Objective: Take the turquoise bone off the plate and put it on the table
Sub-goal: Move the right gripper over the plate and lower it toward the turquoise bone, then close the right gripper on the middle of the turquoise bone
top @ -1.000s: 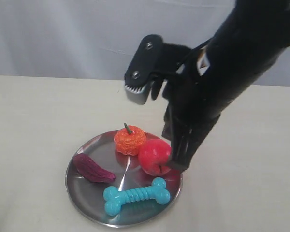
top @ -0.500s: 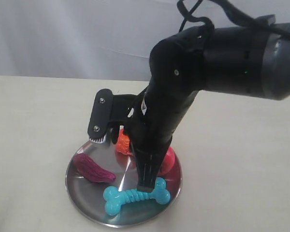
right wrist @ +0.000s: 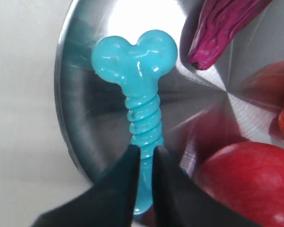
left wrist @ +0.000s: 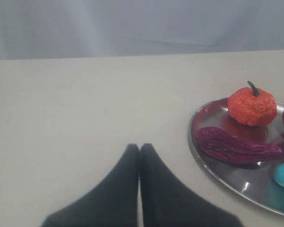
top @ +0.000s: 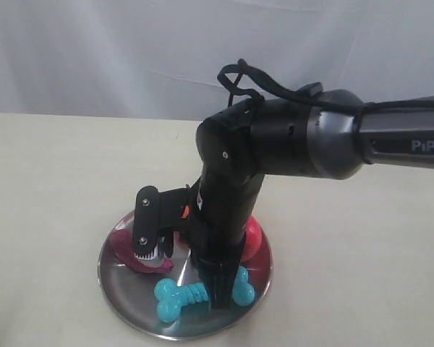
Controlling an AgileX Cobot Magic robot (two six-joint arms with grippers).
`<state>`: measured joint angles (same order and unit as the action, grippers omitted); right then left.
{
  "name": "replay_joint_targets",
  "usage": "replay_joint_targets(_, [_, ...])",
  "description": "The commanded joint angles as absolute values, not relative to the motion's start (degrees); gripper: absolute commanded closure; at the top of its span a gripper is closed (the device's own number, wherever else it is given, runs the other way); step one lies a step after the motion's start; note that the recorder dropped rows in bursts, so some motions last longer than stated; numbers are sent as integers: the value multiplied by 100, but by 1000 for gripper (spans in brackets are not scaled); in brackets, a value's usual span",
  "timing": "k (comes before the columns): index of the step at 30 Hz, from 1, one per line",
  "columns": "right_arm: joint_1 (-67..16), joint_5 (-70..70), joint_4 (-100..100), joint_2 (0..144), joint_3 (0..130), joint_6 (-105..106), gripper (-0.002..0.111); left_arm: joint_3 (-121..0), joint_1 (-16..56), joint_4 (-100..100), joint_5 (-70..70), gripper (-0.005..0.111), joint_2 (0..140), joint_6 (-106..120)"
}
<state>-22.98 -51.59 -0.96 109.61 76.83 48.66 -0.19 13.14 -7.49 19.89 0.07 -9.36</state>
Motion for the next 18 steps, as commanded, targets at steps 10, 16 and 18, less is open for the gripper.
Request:
replay_joint_targets(10, [-2308,-5144,-355,10967,7720,4931,55,0,1328,-753,1985,107,0,-941])
replay_joint_targets(16, [-2308,-5144,-355,10989,7720,5069,55,0,1328,-753,1985,107,0,-941])
replay_joint_targets(18, [-2308,-5122,-355,11040,7720,5083,55,0,1328,-753,1985,107,0,-941])
